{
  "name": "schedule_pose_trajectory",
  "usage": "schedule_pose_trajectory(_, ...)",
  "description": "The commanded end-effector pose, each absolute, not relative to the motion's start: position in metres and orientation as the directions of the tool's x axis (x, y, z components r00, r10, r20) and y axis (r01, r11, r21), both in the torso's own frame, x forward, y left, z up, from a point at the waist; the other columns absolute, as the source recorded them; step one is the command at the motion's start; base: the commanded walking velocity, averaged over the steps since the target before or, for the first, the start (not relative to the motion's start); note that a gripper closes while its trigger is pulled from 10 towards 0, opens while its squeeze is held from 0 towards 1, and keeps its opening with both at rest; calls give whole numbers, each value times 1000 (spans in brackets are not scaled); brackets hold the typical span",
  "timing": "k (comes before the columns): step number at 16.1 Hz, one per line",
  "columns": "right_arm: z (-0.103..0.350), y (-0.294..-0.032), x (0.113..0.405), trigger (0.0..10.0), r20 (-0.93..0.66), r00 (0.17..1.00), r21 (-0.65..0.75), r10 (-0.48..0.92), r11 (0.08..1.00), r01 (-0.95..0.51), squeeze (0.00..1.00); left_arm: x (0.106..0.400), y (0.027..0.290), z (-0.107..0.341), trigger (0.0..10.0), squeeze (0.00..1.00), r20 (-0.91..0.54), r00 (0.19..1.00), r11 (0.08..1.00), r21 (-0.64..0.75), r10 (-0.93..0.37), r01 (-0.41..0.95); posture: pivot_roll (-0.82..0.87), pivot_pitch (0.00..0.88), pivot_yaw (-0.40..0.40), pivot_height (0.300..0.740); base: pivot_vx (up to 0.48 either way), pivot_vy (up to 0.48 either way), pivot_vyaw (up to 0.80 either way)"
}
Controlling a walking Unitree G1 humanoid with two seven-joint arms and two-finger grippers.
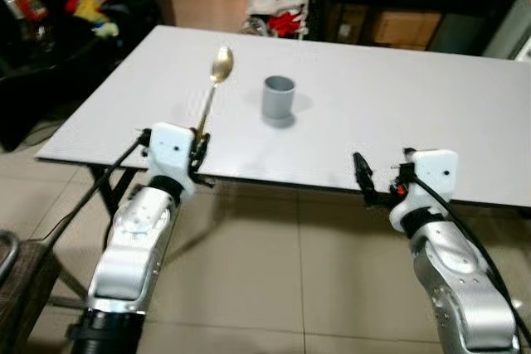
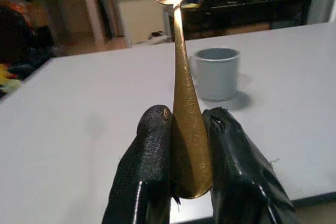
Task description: Setting the table
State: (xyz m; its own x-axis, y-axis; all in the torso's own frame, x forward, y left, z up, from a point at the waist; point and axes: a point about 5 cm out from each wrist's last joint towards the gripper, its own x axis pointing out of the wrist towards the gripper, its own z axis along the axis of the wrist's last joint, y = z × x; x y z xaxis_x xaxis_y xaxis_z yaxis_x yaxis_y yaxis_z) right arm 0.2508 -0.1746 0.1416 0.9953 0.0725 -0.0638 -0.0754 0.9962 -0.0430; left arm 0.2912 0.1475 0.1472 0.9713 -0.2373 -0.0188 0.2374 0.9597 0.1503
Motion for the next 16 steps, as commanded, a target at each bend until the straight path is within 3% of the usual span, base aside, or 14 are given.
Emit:
schedule_pose_trajectory(1, 146, -176, 251, 10000, -52, 996, -48, 66, 996, -69, 0, 292, 144, 150, 10000, 0, -12, 968, 955, 161, -252, 251, -62, 0, -38, 740, 311, 0, 0)
schedule_pose_trajectory(16, 135, -171, 240, 10000, -103, 992, -26, 74, 997, -77, 0, 287, 141, 141, 10000, 0, -57, 953, 937, 173, -297, 302, -71, 0, -10, 740, 308, 0, 0)
